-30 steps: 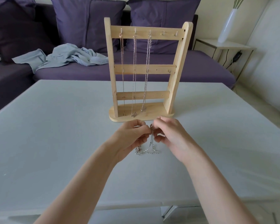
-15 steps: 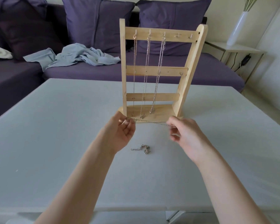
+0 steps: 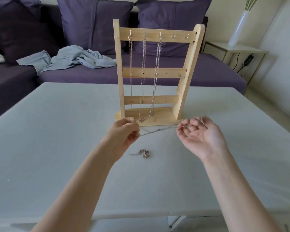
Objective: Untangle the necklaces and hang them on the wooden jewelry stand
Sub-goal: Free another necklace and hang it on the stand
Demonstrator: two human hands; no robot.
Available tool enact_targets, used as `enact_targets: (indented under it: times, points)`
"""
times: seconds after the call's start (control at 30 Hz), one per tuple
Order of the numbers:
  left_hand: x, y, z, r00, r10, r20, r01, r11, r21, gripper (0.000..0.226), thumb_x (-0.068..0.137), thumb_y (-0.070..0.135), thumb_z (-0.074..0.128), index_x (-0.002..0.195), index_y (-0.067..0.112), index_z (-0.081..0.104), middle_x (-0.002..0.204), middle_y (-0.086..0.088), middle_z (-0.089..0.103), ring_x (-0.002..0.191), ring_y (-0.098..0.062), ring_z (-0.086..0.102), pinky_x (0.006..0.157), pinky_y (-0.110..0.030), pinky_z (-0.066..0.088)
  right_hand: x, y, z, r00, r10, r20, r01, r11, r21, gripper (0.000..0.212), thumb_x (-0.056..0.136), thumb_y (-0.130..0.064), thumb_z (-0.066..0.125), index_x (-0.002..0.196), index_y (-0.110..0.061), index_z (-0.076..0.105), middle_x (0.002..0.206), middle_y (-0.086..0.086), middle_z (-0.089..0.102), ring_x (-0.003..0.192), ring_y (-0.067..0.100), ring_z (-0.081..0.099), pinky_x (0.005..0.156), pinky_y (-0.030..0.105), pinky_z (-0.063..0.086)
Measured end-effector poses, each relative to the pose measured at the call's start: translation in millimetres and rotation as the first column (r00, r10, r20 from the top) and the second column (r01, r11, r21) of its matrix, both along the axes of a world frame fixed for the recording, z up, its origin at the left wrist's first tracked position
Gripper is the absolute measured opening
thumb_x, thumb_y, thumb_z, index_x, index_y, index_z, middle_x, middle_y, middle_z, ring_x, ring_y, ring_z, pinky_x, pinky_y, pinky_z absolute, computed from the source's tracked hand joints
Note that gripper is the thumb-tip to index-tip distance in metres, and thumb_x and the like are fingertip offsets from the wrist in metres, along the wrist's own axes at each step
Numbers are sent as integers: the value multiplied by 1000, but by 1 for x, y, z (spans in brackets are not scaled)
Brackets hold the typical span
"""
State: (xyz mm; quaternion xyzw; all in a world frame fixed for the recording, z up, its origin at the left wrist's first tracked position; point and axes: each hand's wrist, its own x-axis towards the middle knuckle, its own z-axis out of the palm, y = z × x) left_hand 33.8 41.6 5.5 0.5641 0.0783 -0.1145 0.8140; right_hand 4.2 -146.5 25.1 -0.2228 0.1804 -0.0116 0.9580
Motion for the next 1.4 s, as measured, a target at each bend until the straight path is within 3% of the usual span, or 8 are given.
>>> enact_targets:
  times: [0.13, 0.4, 0.53, 0.8, 0.93, 1.17, 1.27, 1.4]
  points:
    - [-5, -15, -8, 962, -58, 268, -121, 788, 603, 24, 84, -4, 55, 78, 19, 53, 70, 2, 48, 58, -13, 46, 65, -28, 43, 1, 3, -2, 997, 61, 46, -54, 990, -132, 42, 100, -27, 29, 79, -7, 58, 60, 2, 52, 36, 9, 33, 36, 18, 27]
    - [-11, -17, 3, 849, -370, 378, -13, 700, 715, 22, 85, 5, 57, 72, 22, 61, 59, 10, 56, 51, -2, 46, 51, -14, 38, 2, 0, 1, 999, 4, 51, 13, 945, -326, 20, 96, -23, 41, 93, -9, 54, 74, 5, 53, 33, 6, 22, 33, 16, 16]
    - [-17, -15, 0, 781, -484, 395, -88, 541, 836, 25, 83, 5, 55, 73, 27, 60, 90, 7, 61, 80, 0, 61, 65, -18, 47, 1, -2, 7, 991, 96, 91, -39, 868, -496, 28, 98, -26, 38, 93, -9, 60, 69, 2, 54, 32, 5, 20, 33, 17, 14]
    - [-21, -26, 2, 811, -495, 313, 214, 749, 627, 28, 92, 7, 55, 94, 35, 59, 93, 17, 64, 92, 4, 58, 80, -6, 41, -9, 23, 8, 773, 635, 0, -414, 505, -757, 34, 96, -32, 41, 89, -14, 68, 60, 0, 53, 32, 3, 17, 40, 22, 8]
    - [-23, -31, 1, 866, -432, 254, 310, 860, 406, 17, 96, 13, 52, 85, 15, 64, 63, 1, 59, 57, -10, 56, 67, -18, 50, -7, 23, 13, 735, 655, 174, -427, 648, -631, 34, 89, -36, 42, 88, -15, 69, 55, -3, 49, 31, 1, 19, 40, 25, 9]
    - [-6, -8, 4, 995, -57, -82, 42, 984, -175, 23, 95, 17, 49, 73, 11, 52, 48, 7, 26, 35, -5, 24, 43, -16, 41, -4, -2, 18, 943, 222, 248, -107, 906, -409, 32, 100, -29, 37, 86, -14, 61, 57, -5, 45, 38, 4, 23, 36, 17, 16]
    - [-6, -2, 7, 992, -51, -114, 4, 926, -378, 23, 95, 19, 49, 74, 12, 55, 50, 6, 31, 38, -5, 31, 45, -16, 44, -2, -5, 12, 968, 236, 88, -120, 742, -660, 31, 99, -23, 41, 82, -9, 62, 58, -1, 49, 37, 6, 27, 36, 18, 17]
    - [-7, -4, 12, 993, -105, -45, 93, 974, -207, 19, 94, 17, 52, 81, 14, 66, 60, 2, 49, 49, -8, 52, 52, -19, 51, -3, 2, -5, 937, 255, -240, -273, 103, -957, 19, 93, -13, 50, 82, -9, 65, 61, 2, 59, 42, 13, 41, 39, 19, 32]
